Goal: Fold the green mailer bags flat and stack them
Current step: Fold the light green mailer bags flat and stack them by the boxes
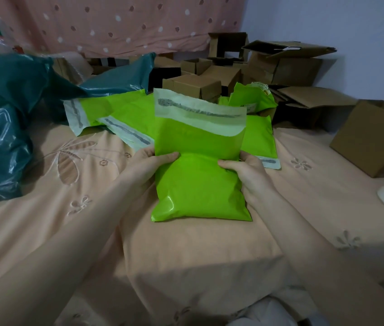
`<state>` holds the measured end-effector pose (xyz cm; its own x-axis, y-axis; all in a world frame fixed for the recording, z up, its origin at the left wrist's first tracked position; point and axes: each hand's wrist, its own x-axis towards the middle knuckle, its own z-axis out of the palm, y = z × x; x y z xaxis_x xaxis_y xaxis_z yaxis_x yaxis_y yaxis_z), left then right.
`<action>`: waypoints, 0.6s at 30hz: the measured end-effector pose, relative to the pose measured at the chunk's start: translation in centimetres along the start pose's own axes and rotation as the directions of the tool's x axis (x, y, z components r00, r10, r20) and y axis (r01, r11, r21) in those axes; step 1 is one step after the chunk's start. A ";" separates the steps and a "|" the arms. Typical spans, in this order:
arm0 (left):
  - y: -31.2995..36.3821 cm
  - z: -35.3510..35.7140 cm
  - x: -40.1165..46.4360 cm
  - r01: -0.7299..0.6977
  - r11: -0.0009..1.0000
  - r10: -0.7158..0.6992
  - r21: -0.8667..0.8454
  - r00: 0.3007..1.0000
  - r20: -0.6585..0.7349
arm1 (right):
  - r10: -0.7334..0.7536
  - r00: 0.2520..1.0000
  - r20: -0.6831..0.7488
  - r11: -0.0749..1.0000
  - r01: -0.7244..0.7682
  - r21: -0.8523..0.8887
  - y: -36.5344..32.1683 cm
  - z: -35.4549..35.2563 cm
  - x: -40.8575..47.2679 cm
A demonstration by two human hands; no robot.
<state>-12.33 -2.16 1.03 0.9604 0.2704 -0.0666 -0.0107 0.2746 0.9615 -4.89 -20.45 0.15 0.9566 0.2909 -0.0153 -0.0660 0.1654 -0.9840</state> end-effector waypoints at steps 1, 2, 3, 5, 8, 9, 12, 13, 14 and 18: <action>-0.1 0.0 -0.1 0.019 1.000 -0.019 -0.016 1.000 0.001 | 0.000 1.000 -0.008 1.000 0.000 0.012 0.1 0.0 -0.1; -0.2 0.1 -0.2 0.045 0.998 -0.045 -0.034 0.999 0.008 | 0.004 1.000 -0.016 1.000 -0.003 0.028 0.2 0.0 -0.1; -0.2 0.0 -0.2 0.064 0.997 -0.064 -0.037 0.998 0.021 | 0.007 1.000 -0.018 0.999 -0.006 0.038 0.2 0.0 -0.1; -0.5 -0.2 -0.1 0.072 0.997 -0.071 -0.007 0.997 0.041 | 0.020 1.000 -0.017 0.999 -0.019 0.047 0.2 -0.1 -0.1; -0.7 -0.8 0.5 0.061 0.998 -0.061 0.012 0.997 0.044 | 0.053 0.998 -0.014 0.993 -0.051 0.108 0.0 -0.3 0.1; -0.7 -0.9 0.8 0.060 0.998 -0.061 0.017 0.997 0.047 | 0.055 0.998 -0.010 0.992 -0.054 0.116 0.0 -0.4 0.2; -0.7 -1.2 1.3 0.060 0.997 -0.062 0.042 0.997 0.052 | 0.036 0.999 0.020 0.994 -0.038 0.099 -0.2 -0.8 0.5; -0.8 -1.3 1.4 0.060 0.997 -0.063 0.050 0.996 0.056 | 0.023 0.999 0.025 0.995 -0.025 0.097 -0.2 -0.8 0.6; -0.8 -1.3 1.5 0.061 0.996 -0.064 0.071 0.997 0.049 | 0.011 1.000 0.020 0.996 -0.013 0.092 -0.2 -0.8 0.6; -1.4 -1.9 2.8 0.044 0.990 -0.042 0.134 0.999 -0.016 | -0.038 0.999 -0.023 0.999 0.038 0.018 -0.5 -0.8 0.4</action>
<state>-10.15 -0.06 -1.00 0.9556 0.2729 -0.1112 0.0689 0.1602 0.9847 -4.21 -21.16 0.50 0.9647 0.2629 0.0176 -0.0348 0.1936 -0.9805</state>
